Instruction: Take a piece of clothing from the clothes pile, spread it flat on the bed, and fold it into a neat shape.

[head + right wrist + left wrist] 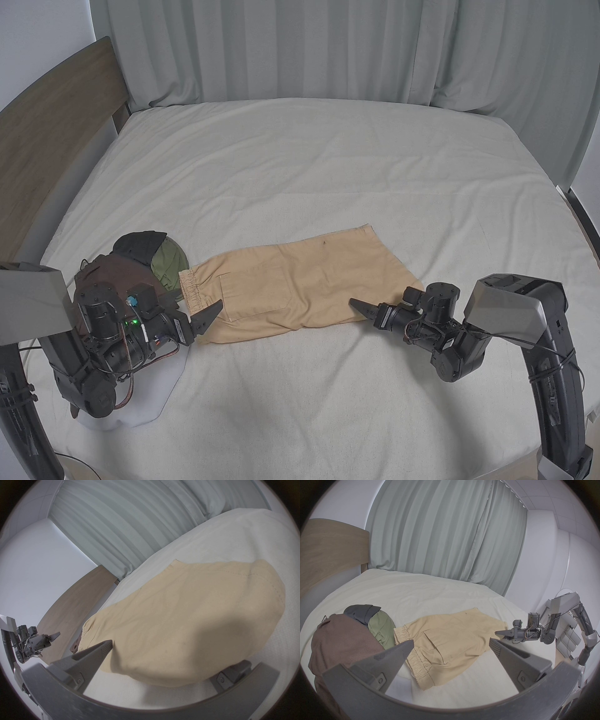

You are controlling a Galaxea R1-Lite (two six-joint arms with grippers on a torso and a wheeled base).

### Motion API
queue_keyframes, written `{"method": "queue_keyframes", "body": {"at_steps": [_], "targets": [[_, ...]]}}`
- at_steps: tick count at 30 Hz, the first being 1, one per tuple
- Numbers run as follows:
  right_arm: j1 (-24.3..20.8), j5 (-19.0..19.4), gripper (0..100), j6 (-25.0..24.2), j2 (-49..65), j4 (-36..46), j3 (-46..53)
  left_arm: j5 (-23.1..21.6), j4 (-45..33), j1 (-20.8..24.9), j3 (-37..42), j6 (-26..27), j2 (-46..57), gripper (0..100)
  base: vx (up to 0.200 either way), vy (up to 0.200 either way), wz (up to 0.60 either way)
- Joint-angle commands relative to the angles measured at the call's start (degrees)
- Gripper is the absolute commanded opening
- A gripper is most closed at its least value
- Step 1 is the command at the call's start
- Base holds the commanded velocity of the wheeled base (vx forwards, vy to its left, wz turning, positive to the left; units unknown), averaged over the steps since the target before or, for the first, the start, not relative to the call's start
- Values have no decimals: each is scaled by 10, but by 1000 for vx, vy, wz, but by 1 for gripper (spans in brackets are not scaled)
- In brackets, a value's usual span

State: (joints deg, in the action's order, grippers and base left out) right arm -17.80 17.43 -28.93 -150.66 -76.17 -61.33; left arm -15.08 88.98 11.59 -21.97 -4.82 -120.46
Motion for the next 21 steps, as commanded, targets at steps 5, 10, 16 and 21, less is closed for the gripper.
{"method": "queue_keyframes", "body": {"at_steps": [5, 10, 16, 21], "targets": [[-10, -1, 100, -18, -16, 2, -22, 0, 2, 0, -11, -5, -5, 100, 0, 0, 0], [-14, -1, 100, -21, -15, 15, -28, -7, 1, -1, -17, -9, -7, 100, 0, 0, 0], [-19, -1, 100, -22, -16, 15, -31, -21, 1, -14, -26, -9, -11, 100, 0, 0, 0], [-18, -2, 100, -22, -13, 15, -30, -24, 1, -26, -33, -8, -24, 100, 0, 0, 0]]}}
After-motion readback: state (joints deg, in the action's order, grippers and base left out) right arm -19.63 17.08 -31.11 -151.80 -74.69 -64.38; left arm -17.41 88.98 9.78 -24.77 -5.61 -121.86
